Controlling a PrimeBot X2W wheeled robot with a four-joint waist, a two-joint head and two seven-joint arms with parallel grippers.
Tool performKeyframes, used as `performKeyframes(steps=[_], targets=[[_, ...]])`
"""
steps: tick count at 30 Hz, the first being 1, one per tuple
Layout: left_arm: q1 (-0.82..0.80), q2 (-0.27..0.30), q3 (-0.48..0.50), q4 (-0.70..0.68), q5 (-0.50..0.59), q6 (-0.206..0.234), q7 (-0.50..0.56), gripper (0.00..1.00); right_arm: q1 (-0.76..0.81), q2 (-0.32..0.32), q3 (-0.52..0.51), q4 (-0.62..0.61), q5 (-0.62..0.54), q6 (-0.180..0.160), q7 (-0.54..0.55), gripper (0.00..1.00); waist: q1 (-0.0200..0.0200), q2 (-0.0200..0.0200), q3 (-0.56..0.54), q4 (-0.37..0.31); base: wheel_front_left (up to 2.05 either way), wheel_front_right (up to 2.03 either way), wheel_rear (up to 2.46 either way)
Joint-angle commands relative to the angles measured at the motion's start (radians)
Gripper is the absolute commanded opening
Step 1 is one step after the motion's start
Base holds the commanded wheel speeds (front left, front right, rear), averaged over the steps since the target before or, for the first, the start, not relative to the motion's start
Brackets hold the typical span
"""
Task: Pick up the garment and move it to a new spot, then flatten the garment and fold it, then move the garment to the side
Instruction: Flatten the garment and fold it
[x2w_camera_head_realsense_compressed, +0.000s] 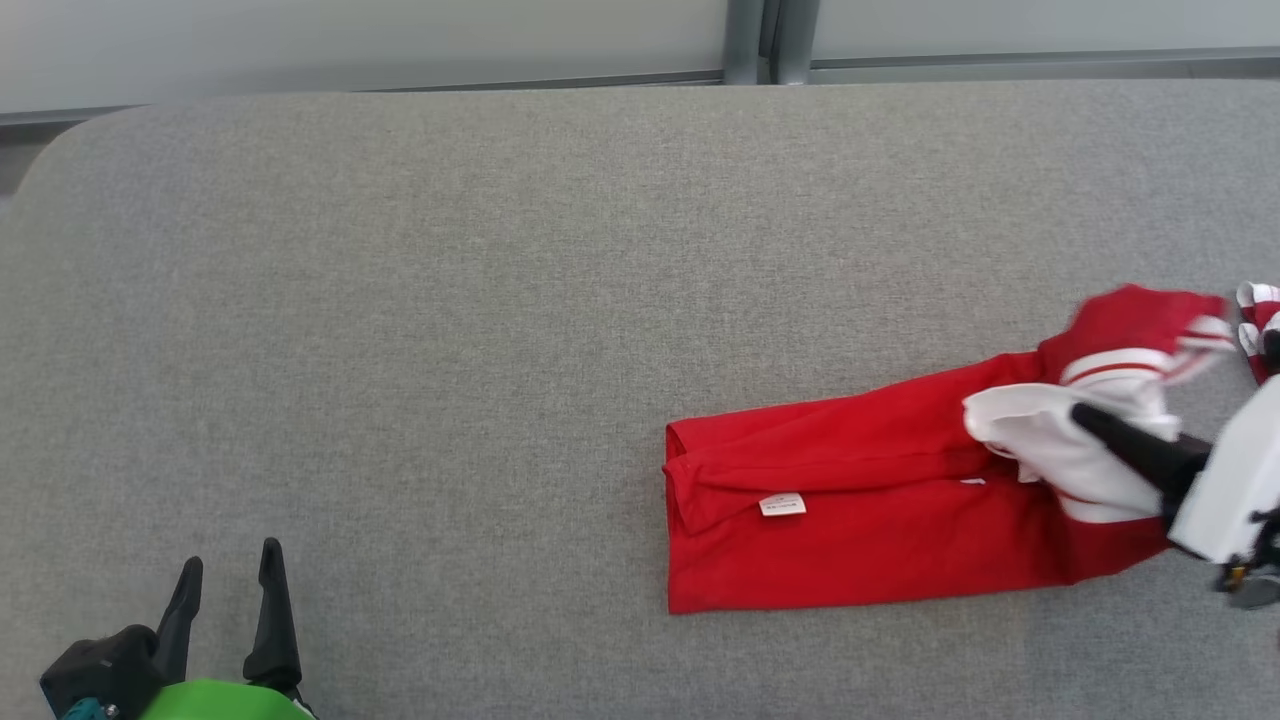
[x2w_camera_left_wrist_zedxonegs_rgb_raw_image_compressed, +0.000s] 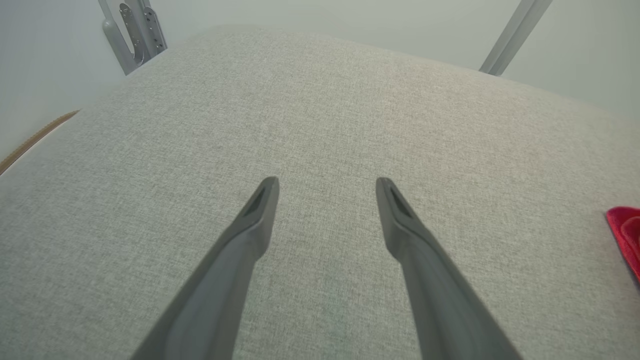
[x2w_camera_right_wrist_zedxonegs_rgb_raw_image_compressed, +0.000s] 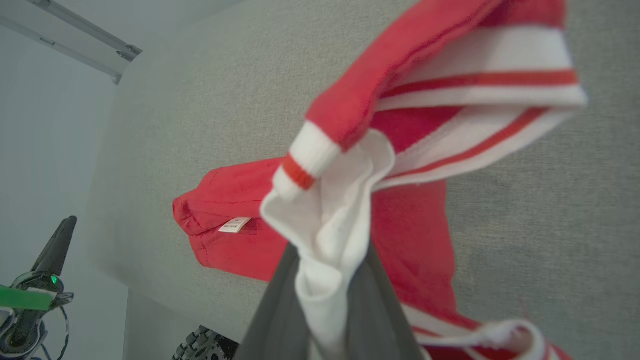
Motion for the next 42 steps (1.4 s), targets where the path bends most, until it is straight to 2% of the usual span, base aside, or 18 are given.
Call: performKeyframes(steps=[1, 3, 6, 12, 20, 26, 27, 28, 29, 30, 35, 42], targets=[[0.002, 0.010, 0.005, 0.004, 0.010, -0.007, -0.005, 1.00, 0.017, 0.027, 0.049, -0.030, -0.013, 0.000, -0.008, 0.00, 0.0000, 0.0081, -0.008, -0.012, 0.00, 0.00, 0.00], [-0.001, 0.012, 0.011, 0.009, 0.011, -0.006, -0.006, 1.00, 0.025, 0.061, 0.145, -0.061, -0.039, 0.000, -0.033, 0.00, 0.0000, 0.0081, -0.012, -0.018, 0.00, 0.00, 0.00], [-0.011, 0.019, 0.019, 0.011, 0.018, -0.009, -0.007, 1.00, 0.036, 0.105, 0.285, -0.040, -0.092, 0.000, -0.092, 0.00, 0.0000, 0.0081, -0.015, -0.023, 0.00, 0.00, 0.00], [-0.025, 0.020, 0.018, 0.019, 0.026, -0.014, -0.007, 1.00, 0.017, 0.150, 0.476, 0.115, -0.218, 0.000, -0.264, 0.00, 0.0000, 0.0081, -0.026, -0.023, 0.00, 0.00, 0.00], [-0.030, 0.019, 0.000, 0.026, 0.032, -0.018, -0.002, 1.00, -0.059, 0.193, 0.594, 0.340, -0.286, 0.000, -0.429, 0.00, 0.0000, 0.0081, -0.036, -0.020, 0.00, 0.00, 0.00], [-0.039, 0.017, -0.012, 0.026, 0.039, -0.016, 0.005, 1.00, -0.132, 0.196, 0.657, 0.453, -0.222, 0.000, -0.517, 0.00, 0.0000, 0.0081, -0.038, -0.015, 0.00, 0.00, 0.00], [-0.038, 0.016, -0.016, 0.026, 0.040, -0.015, 0.007, 1.00, -0.142, 0.196, 0.672, 0.467, -0.209, 0.000, -0.524, 0.03, 0.0000, 0.0081, -0.038, -0.015, 0.00, 0.00, 0.00], [-0.038, 0.014, -0.019, 0.027, 0.040, -0.014, 0.008, 1.00, -0.150, 0.196, 0.686, 0.482, -0.200, 0.000, -0.527, 0.31, 0.0000, 0.0081, -0.039, -0.014, 0.00, 0.00, 0.00], [-0.038, 0.012, -0.021, 0.028, 0.041, -0.013, 0.008, 1.00, -0.157, 0.196, 0.693, 0.494, -0.196, 0.000, -0.532, 0.76, 0.0000, 0.0081, -0.039, -0.014, 0.00, 0.00, 0.00], [-0.038, 0.011, -0.023, 0.029, 0.041, -0.012, 0.007, 1.00, -0.165, 0.195, 0.697, 0.503, -0.193, 0.000, -0.541, 1.00, 0.0000, 0.0081, -0.039, -0.013, 0.00, 0.00, 0.00], [-0.027, 0.015, -0.025, 0.035, 0.039, -0.011, 0.007, 1.00, -0.185, 0.195, 0.711, 0.502, -0.145, 0.000, -0.594, 1.00, 0.0000, 0.0081, -0.038, -0.015, 0.00, 0.00, 0.00], [-0.017, 0.023, -0.020, 0.024, 0.039, -0.005, 0.006, 1.00, -0.186, 0.195, 0.677, 0.403, -0.058, 0.000, -0.653, 1.00, 0.0000, 0.0081, -0.027, -0.019, 0.00, 0.00, 0.00]])
